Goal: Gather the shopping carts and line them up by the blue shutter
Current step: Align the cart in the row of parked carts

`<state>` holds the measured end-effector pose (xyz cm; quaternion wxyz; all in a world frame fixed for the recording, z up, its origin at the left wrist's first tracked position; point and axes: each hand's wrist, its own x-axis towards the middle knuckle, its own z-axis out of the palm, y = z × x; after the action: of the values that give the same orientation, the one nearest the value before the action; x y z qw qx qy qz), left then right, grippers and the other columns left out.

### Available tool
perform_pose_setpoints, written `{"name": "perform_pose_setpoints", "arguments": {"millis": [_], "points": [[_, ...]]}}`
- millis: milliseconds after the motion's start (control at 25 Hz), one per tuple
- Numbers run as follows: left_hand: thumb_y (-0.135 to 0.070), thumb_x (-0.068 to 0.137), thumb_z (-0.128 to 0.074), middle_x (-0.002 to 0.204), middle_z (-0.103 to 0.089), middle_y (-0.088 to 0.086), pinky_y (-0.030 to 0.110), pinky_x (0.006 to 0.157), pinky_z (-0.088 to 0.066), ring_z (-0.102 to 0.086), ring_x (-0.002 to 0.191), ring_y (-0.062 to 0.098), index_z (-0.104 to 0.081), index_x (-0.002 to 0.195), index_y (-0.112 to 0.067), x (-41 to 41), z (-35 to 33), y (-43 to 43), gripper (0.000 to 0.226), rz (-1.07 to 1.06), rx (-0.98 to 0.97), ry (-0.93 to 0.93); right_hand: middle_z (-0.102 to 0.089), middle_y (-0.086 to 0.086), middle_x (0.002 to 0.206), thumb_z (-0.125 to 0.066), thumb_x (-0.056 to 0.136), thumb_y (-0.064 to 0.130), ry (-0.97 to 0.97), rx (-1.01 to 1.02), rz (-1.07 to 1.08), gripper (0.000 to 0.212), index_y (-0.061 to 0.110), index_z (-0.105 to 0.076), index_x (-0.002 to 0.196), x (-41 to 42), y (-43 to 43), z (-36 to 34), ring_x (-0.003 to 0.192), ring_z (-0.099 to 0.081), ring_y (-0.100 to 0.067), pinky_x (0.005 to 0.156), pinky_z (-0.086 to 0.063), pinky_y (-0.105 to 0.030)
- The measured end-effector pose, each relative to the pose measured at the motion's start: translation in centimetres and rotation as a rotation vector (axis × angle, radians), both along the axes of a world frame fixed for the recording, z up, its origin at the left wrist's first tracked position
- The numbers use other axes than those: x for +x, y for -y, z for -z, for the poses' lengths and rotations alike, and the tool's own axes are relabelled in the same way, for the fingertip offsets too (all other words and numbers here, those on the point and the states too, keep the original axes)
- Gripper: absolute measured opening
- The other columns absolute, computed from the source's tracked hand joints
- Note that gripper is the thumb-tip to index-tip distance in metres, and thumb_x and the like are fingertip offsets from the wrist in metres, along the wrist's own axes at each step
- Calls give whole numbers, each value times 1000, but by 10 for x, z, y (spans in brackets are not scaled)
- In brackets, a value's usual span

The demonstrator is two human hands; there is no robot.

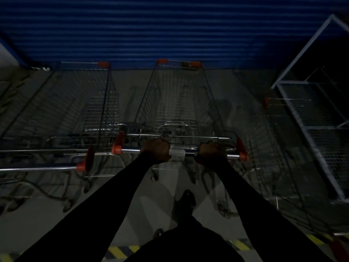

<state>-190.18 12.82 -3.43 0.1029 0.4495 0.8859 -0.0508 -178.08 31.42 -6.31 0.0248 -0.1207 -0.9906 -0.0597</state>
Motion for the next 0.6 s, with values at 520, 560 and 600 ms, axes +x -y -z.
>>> {"name": "perform_pose_setpoints", "arguments": {"millis": [520, 560, 600], "points": [[-48, 78, -58, 109, -67, 5, 37, 85, -47, -61, 105, 28, -65, 103, -22, -110, 10, -93, 37, -100, -9, 18, -49, -6, 47, -60, 55, 27, -248, -20, -34, 17, 15, -49, 51, -112, -91, 4, 44, -50, -26, 48, -36, -25], [-48, 78, -59, 110, -67, 4, 37, 85, -47, -61, 105, 27, -65, 103, -22, -115, 13, -94, 36, -104, -2, 11, -49, -6, 47, -59, 55, 27, -228, -34, -29, 16, 15, -49, 50, -116, -92, 2, 43, -50, -25, 48, -35, -24], [-47, 79, -59, 111, -67, 4, 36, 86, -47, -60, 107, 27, -65, 104, -23, -118, 15, -94, 36, -112, 4, 16, -50, -6, 47, -58, 54, 26, -230, -43, -36, 15, 15, -49, 50, -120, -93, 3, 43, -50, -26, 48, -35, -24]]}}
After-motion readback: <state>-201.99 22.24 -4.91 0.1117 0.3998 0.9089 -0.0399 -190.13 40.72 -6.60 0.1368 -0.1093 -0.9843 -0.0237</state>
